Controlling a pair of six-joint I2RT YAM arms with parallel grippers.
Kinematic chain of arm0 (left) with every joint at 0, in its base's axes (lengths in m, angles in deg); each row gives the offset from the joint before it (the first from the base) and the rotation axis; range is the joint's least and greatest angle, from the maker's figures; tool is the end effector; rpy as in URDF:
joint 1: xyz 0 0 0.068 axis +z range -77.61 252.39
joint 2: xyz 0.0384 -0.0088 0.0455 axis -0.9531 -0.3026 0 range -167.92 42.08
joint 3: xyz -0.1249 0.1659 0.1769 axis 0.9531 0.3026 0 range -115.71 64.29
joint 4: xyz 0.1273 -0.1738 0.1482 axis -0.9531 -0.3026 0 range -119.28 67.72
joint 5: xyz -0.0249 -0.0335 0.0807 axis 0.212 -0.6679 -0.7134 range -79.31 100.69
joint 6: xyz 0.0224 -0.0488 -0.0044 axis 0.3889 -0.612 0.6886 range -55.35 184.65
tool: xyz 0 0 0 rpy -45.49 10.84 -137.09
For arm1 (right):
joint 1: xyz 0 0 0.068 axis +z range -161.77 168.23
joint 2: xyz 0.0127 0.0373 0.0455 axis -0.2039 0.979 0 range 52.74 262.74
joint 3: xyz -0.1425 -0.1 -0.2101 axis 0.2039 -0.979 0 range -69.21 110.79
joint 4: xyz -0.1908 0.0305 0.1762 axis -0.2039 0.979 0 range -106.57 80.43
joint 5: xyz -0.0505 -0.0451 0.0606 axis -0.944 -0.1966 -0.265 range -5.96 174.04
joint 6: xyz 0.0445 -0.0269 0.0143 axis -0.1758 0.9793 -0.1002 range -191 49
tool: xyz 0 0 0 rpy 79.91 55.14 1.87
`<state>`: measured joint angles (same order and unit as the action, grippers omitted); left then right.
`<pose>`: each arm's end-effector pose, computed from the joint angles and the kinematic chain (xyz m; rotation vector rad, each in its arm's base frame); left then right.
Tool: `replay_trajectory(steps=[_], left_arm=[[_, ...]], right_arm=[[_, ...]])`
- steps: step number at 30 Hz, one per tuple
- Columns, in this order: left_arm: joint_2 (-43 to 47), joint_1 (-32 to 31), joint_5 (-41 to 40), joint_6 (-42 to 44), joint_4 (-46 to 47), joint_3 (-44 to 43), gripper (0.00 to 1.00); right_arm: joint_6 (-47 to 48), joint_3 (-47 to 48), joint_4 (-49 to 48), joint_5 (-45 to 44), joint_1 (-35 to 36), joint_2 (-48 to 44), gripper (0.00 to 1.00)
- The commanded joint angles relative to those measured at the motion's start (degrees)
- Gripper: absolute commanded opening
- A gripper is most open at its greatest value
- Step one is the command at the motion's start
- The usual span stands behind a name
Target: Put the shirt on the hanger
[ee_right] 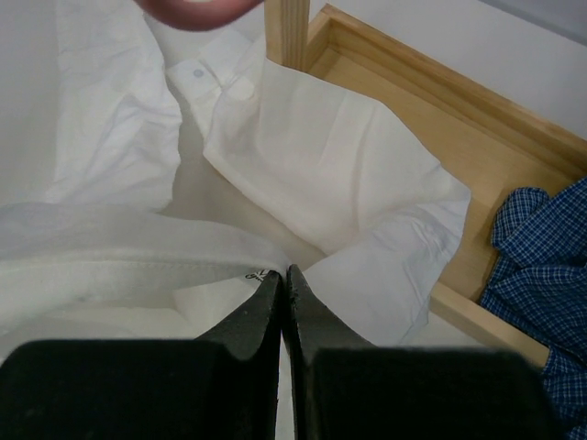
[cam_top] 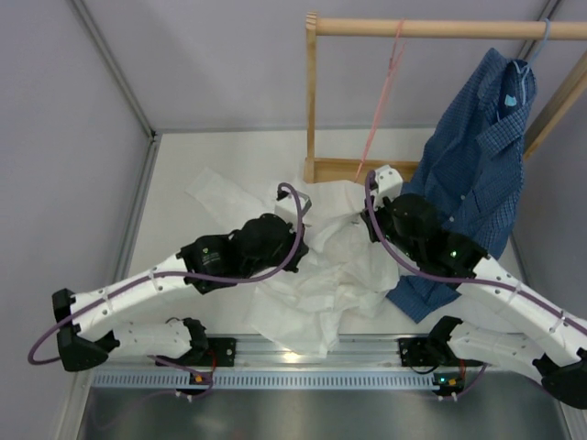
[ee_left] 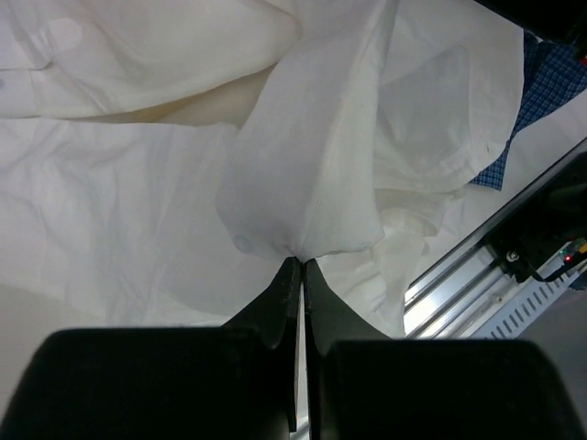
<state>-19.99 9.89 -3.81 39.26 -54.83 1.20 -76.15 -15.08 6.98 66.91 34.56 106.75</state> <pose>0.1153 -0.2023 0.3544 0.5427 2.1011 -0.6422 0.1519 0.1439 0.3447 -0.5087 1.9056 0.2931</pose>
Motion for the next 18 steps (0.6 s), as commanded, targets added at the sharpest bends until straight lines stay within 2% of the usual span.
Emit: replay_trajectory(steps=[1,5,10,11,15,18], left_arm=[[-4.6,-6.0,-12.5,-6.3,-16.1,-8.0,0.0],[-8.5,-8.8,-19.2,-8.7,-23.7,-12.2,0.0],[-11.9,-8.9,-19.2,-1.7,-23.9,-19.9,0.0],[-12.5,-8.9,-18.4,-0.4,-23.7,-23.7,0.0],[-15.4,-8.9,-12.2,4.7,-24.1,-33.0,0.0],[-16.2,-8.9,-9.2,6.0,-25.3,-33.3,0.0]], right_arm=[[0.6,1.6,-2.6,1.3,0.2,0.3,0.0],[1.7,0.5,-2.7,4.5,0.4,1.1,0.0],[2.1,-0.3,-2.5,-0.2,0.4,4.6,0.0],[2.0,-0.3,-2.5,-3.1,0.2,5.6,0.0],[0.1,1.5,-2.7,-5.7,-2.6,10.0,0.0],[-1.3,3.3,-4.2,-6.6,-3.9,11.6,0.0]])
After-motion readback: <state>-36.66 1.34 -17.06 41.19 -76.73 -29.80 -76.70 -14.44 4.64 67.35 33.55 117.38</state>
